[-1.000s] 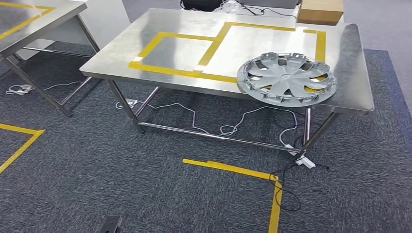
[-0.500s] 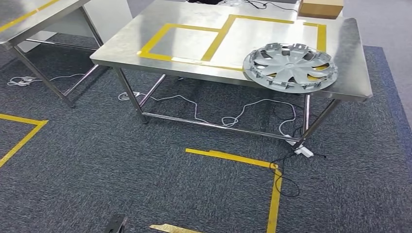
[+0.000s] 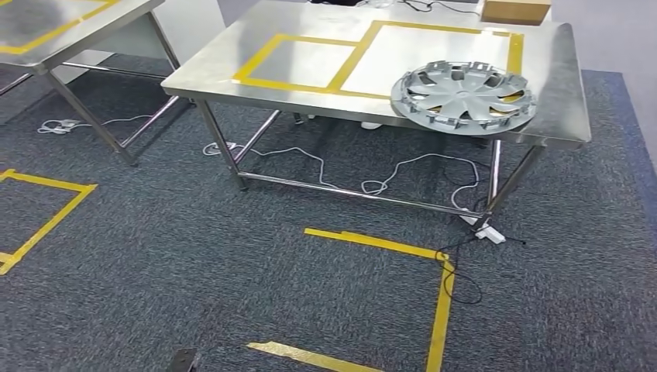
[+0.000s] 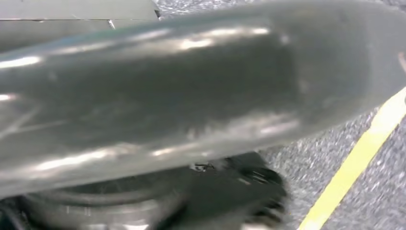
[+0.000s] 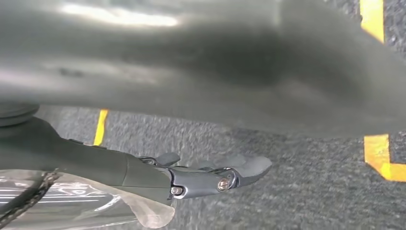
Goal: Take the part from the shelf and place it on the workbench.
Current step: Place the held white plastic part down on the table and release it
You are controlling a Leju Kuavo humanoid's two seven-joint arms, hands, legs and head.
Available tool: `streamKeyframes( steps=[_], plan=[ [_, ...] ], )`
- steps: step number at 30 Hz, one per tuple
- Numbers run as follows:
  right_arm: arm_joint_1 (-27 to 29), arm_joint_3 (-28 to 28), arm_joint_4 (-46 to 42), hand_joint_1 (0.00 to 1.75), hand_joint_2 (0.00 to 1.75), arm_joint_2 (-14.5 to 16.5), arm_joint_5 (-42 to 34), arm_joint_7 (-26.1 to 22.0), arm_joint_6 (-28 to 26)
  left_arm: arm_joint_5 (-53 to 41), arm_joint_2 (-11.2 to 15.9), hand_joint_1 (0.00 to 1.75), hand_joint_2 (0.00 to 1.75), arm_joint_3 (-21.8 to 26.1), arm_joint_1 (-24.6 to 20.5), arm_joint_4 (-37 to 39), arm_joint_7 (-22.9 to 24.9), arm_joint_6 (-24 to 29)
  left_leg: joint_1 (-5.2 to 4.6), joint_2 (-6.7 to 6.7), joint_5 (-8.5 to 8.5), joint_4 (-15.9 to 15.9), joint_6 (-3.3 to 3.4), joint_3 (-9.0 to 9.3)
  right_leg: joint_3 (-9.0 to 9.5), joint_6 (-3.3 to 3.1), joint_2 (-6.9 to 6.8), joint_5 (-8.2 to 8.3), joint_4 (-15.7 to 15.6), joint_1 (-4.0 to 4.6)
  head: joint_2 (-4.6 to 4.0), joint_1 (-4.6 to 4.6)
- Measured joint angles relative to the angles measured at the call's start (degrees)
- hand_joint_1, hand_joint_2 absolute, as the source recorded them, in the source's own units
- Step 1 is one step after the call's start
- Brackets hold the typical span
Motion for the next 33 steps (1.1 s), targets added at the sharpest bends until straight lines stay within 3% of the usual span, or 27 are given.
streamKeyframes(
  steps=[2,4,6,7,9,10,11,12,13,15,17,19,21,22,23,25,26,27,29,31,33],
  plan=[
    [0.0,-0.2,0.0,0.0,0.0,0.0,0.7,-0.3,-0.4,-0.1,0.0,0.0,0.0,0.0,0.0,0.0,-0.1,0.0,-0.42,0.89,0.03,-4.2,0.59,2.22,-0.34,0.49,-0.99,0.18,0.3,0.19,0.0,0.05],
    [-0.1,-0.2,0.0,0.0,0.0,0.0,1.1,-0.9,-0.5,-0.3,-0.1,0.0,0.0,0.0,0.1,0.0,-0.2,-0.2,-0.45,0.28,-0.05,-5.0,1.12,2.15,-0.54,1.08,-1.73,0.27,0.5,0.28,0.0,0.04],
    [-0.3,-0.3,0.0,0.0,0.0,0.0,1.6,-1.6,-0.7,-0.6,-0.2,0.0,0.0,0.0,0.2,0.0,0.0,-0.2,-0.13,-0.56,0.17,-5.5,1.8,1.93,-1.44,1.63,-0.49,-1.09,1.9,0.22,0.0,0.18],
    [-0.3,-0.3,0.0,0.0,0.0,0.0,1.8,-1.9,-0.7,-0.7,-0.3,0.0,0.0,0.0,0.2,0.0,0.1,-0.2,0.02,-0.95,0.39,-5.8,2.19,1.78,-2.6,1.85,0.59,-2.67,4.3,0.17,0.0,0.28],
    [-0.3,-0.3,0.0,0.0,0.0,0.0,2.1,-2.3,-0.8,-0.9,-0.4,0.0,0.0,0.0,0.2,0.0,0.3,-0.2,-0.09,-1.78,0.76,-5.7,2.7,1.25,-6.16,2.0,2.24,-6.47,12.2,0.09,0.0,0.41],
    [-0.2,-0.3,0.0,0.0,0.0,0.0,2.2,-2.4,-0.8,-0.9,-0.4,0.0,0.0,0.0,0.2,0.0,0.4,-0.2,-0.21,-2.26,0.92,-5.7,2.84,1.03,-7.82,1.99,2.47,-7.65,15.8,0.09,0.0,0.39],
    [-0.1,-0.3,0.0,0.0,0.0,0.0,2.4,-2.4,-0.9,-1.0,-0.4,0.0,0.0,0.0,0.2,0.0,0.5,-0.1,-0.32,-2.81,1.05,-5.6,2.9,0.86,-8.62,1.92,2.59,-7.77,17.7,0.11,0.0,0.39],
    [0.0,-0.3,0.0,0.0,0.0,0.0,2.6,-2.4,-0.9,-1.1,-0.4,0.0,0.0,0.0,0.3,0.0,0.6,0.0,-0.4,-3.4,1.14,-5.5,2.9,0.75,-8.3,1.78,2.7,-6.75,17.2,0.12,0.0,0.38],
    [0.0,-0.3,0.0,0.0,0.0,0.0,2.9,-2.3,-1.0,-1.2,-0.4,0.0,0.0,0.0,0.3,0.0,0.8,0.2,-0.46,-4.04,1.2,-5.4,2.86,0.68,-6.8,1.57,2.98,-4.78,14.3,0.13,0.0,0.38],
    [0.0,-0.3,0.0,0.0,0.0,0.0,3.7,-2.0,-1.3,-1.6,-0.5,0.0,0.0,0.0,0.3,0.0,0.9,0.5,-0.55,-5.34,1.3,-5.0,2.67,0.49,-2.7,1.09,4.98,-1.28,6.1,0.06,0.0,0.36],
    [-0.1,-0.3,0.1,0.0,0.0,0.0,4.7,-1.5,-1.6,-2.3,-0.6,0.0,0.0,-0.1,0.2,0.0,0.9,1.0,-0.56,-6.49,1.56,-4.6,2.19,-0.13,-0.4,0.87,6.6,-0.5,1.4,-0.01,0.0,0.35],
    [-0.1,-0.1,0.1,0.0,0.0,0.0,5.9,-1.1,-1.8,-3.1,-0.6,0.0,0.0,-0.2,0.2,0.0,0.9,1.4,-0.45,-7.48,2.01,-4.5,1.42,-0.89,-0.11,0.67,6.1,-0.55,0.9,-0.05,0.0,0.33],
    [-0.1,0.2,0.1,0.0,0.0,0.0,7.1,-1.0,-1.9,-3.6,-0.6,0.0,0.0,-0.3,0.5,0.0,0.8,1.6,-0.49,-6.52,1.17,-3.2,0.75,-1.72,-0.16,0.16,4.85,-0.04,0.6,-0.26,0.0,0.13],
    [0.0,0.5,0.2,0.0,0.0,0.0,7.6,-0.8,-1.9,-3.7,-0.6,0.0,0.0,-0.4,0.5,0.0,0.8,1.6,-0.5,-5.4,-0.24,-1.2,0.45,-2.6,-0.22,-0.07,4.08,0.16,0.5,-0.39,0.0,-0.09],
    [0.1,0.7,0.2,0.0,0.0,0.1,8.1,-0.7,-1.9,-3.8,-0.7,0.0,0.0,-0.4,0.4,0.0,0.7,1.6,-0.4,-4.1,-2.2,1.9,0.13,-3.83,-0.3,-0.23,3.26,0.24,0.4,-0.39,0.0,-0.28],
    [0.2,1.2,0.2,0.0,0.0,0.0,8.9,-0.3,-1.9,-3.9,-0.8,0.0,0.0,-0.6,0.2,0.0,0.5,1.6,-0.02,-2.89,-5.82,9.2,-0.52,-6.71,-0.52,-0.3,1.56,0.26,0.5,-0.31,0.0,-0.52],
    [0.2,1.4,0.3,0.0,0.0,0.0,9.2,-0.3,-1.9,-3.9,-0.8,0.0,0.0,-0.6,0.3,0.0,0.4,1.6,0.18,-2.69,-6.48,11.4,-0.74,-7.37,-0.62,-0.3,0.72,0.26,0.5,-0.29,0.0,-0.51],
    [0.2,1.6,0.3,0.0,0.0,0.0,9.5,-0.2,-1.8,-3.9,-0.8,0.0,0.0,-0.6,0.3,0.0,0.4,1.7,0.36,-2.51,-6.05,11.5,-0.89,-7.04,-0.71,-0.29,-0.06,0.26,0.6,-0.28,0.0,-0.52],
    [0.2,2.0,0.3,0.0,0.0,-0.1,10.2,0.0,-1.7,-3.8,-0.9,0.0,0.0,-0.6,0.5,0.0,0.4,1.8,0.57,-1.49,-2.74,5.5,-0.92,-3.36,-0.76,-0.2,-1.41,0.21,0.8,-0.28,0.0,-0.54],
    [0.2,2.5,0.3,0.0,0.0,-0.1,10.8,0.6,-1.5,-3.6,-1.0,0.0,0.0,-0.6,0.3,0.0,0.1,1.8,0.27,0.87,-0.52,-1.8,-0.51,0.5,-0.77,0.21,-2.56,0.08,1.1,-0.02,0.0,-0.53],
    [0.1,2.7,0.3,0.0,0.0,-0.2,10.2,0.6,-1.0,-2.7,-1.3,0.0,0.0,-0.5,0.2,0.0,-0.6,1.3,-0.15,1.84,-0.37,-4.3,0.25,1.3,-0.85,0.8,-3.67,0.07,1.2,0.26,0.0,-0.48]
  ],
)
